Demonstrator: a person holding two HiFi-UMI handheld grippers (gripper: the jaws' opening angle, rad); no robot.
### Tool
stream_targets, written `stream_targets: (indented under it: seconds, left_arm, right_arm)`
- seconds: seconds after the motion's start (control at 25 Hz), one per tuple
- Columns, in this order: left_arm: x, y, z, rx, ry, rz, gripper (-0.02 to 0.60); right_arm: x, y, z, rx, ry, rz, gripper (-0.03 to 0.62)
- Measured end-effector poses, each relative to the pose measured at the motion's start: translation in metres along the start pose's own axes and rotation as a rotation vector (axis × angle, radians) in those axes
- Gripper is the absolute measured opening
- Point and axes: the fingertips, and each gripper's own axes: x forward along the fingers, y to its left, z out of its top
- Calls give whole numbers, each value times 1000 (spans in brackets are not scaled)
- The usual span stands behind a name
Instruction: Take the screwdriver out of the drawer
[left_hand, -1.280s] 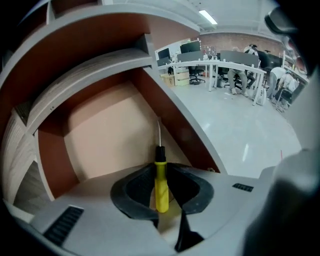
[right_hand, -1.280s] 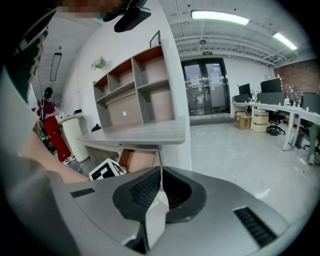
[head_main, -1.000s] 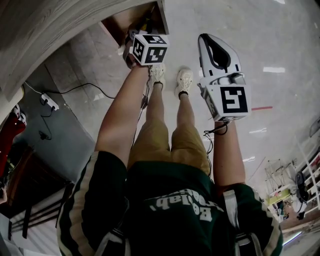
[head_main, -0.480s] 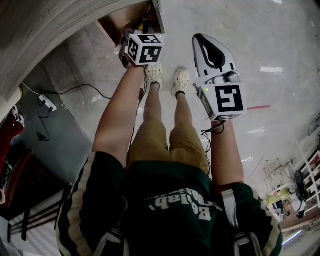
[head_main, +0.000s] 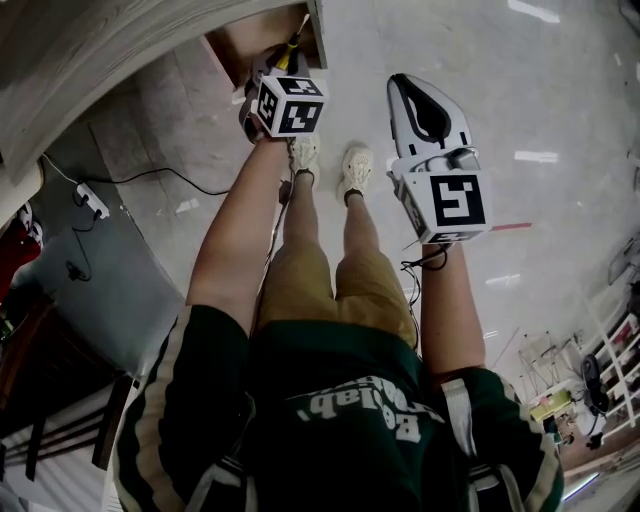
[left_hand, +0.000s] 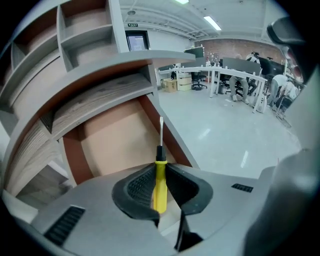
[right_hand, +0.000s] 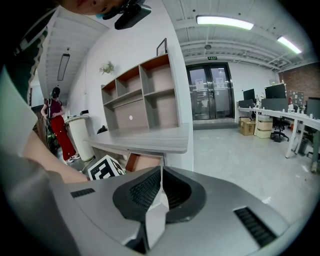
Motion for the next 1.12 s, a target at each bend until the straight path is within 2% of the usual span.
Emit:
stream_targets:
  seconds: [0.2, 0.48, 0.64, 0.8, 0.92, 1.12]
  left_arm:
    - [-23, 3, 1, -15, -18, 12, 78]
    - [-97, -13, 21, -63, -67, 52, 78]
    - [-171, -8, 44, -101, -135, 69, 78]
    - [-227, 23, 59, -142, -183, 96, 78]
    - [-271, 34, 82, -165, -222, 117, 78]
    - [-381, 51, 120, -205, -334, 131, 78]
  right_arm:
    - [-13, 10, 12, -36, -23, 23, 37]
    - [-65, 18, 38, -70, -50, 62, 37]
    - [-104, 43, 80, -101, -83, 86, 37]
    - [-115, 71, 121, -131, -43, 83, 37]
    - [-127, 80, 157, -126, -106, 105, 37]
    - [-173, 115, 218, -147, -155, 115, 37]
